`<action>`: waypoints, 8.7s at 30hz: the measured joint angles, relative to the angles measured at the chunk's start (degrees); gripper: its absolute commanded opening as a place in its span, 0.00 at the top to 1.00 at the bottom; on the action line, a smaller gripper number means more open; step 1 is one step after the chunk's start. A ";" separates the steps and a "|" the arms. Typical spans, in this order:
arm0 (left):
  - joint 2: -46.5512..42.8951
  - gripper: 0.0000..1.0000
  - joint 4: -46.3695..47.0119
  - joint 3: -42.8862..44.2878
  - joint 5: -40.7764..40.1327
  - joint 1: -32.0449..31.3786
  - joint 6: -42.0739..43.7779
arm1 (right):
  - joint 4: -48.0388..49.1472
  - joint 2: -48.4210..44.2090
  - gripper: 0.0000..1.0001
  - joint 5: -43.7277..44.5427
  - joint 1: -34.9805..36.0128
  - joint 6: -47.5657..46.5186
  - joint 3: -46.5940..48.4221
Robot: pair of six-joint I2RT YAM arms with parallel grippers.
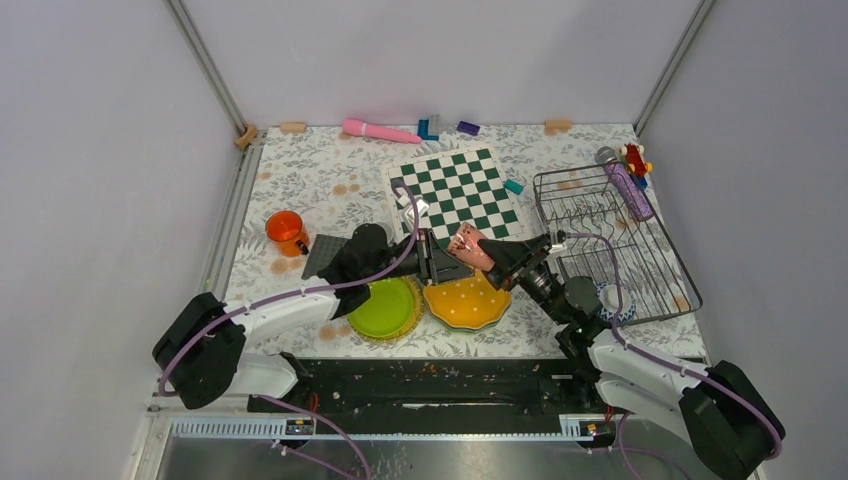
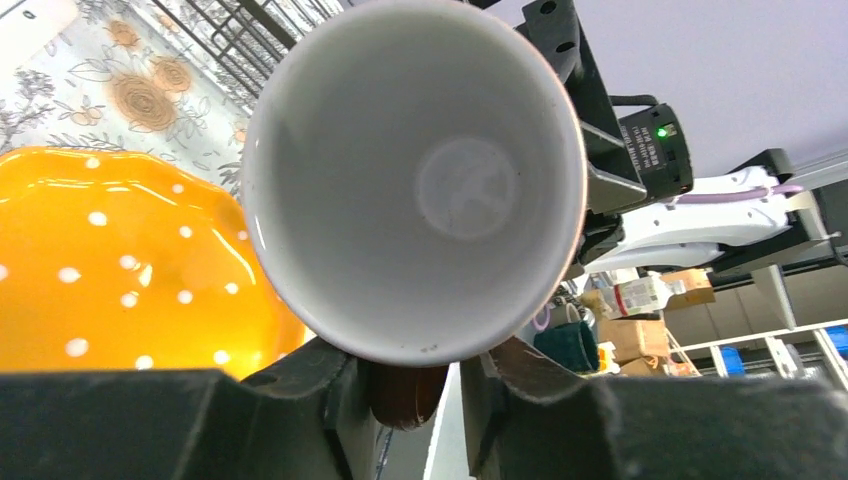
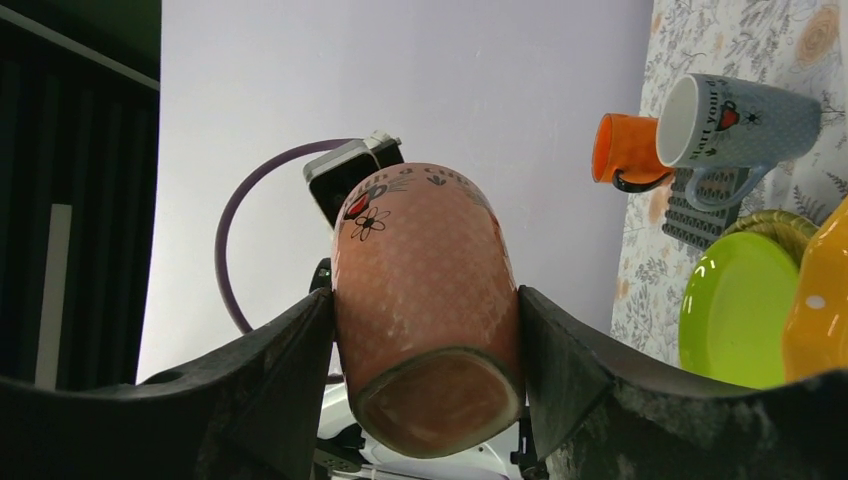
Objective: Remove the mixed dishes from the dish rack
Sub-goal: Place the cup at the center of the board, then pick up the bowl from the dish rack.
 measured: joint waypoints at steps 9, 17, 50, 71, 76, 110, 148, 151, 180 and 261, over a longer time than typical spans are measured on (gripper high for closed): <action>-2.56 1.00 4.17 -0.33 1.14 0.39 -4.61 | -0.57 -0.66 0.09 0.35 0.57 -1.73 3.72; -7.02 1.00 0.92 -4.66 0.31 0.11 -1.05 | -11.89 -2.71 0.00 -2.03 2.05 -6.67 5.79; -32.13 1.00 -80.81 -3.89 -67.06 -10.88 -16.52 | -67.67 -22.93 0.00 23.93 2.16 -46.97 17.55; -25.29 1.00 -77.40 -8.09 -68.24 21.31 -17.51 | -71.49 -25.68 0.00 28.98 2.16 -51.49 18.60; -21.70 0.97 -74.88 -8.74 -66.64 22.67 -16.96 | -71.52 -25.29 0.01 29.18 2.16 -51.91 18.60; -28.57 0.01 -73.79 -11.72 -62.47 23.23 -17.97 | -71.87 -26.60 0.00 32.20 2.16 -52.57 18.60; -40.57 0.01 -60.92 -3.80 -30.53 23.10 0.79 | -86.60 -5.35 0.00 31.19 -23.23 -60.43 31.04; -38.21 0.01 -57.57 -3.72 -28.52 22.56 0.79 | -87.58 -6.71 0.00 29.73 -26.91 -60.33 30.16; -7.87 0.01 -34.21 4.17 -20.09 11.39 20.35 | -104.35 -7.32 0.00 28.74 -43.93 -54.99 32.87; -8.90 0.01 -31.98 3.61 -21.88 11.43 21.57 | -100.54 -10.40 1.00 25.94 -44.52 -54.21 31.76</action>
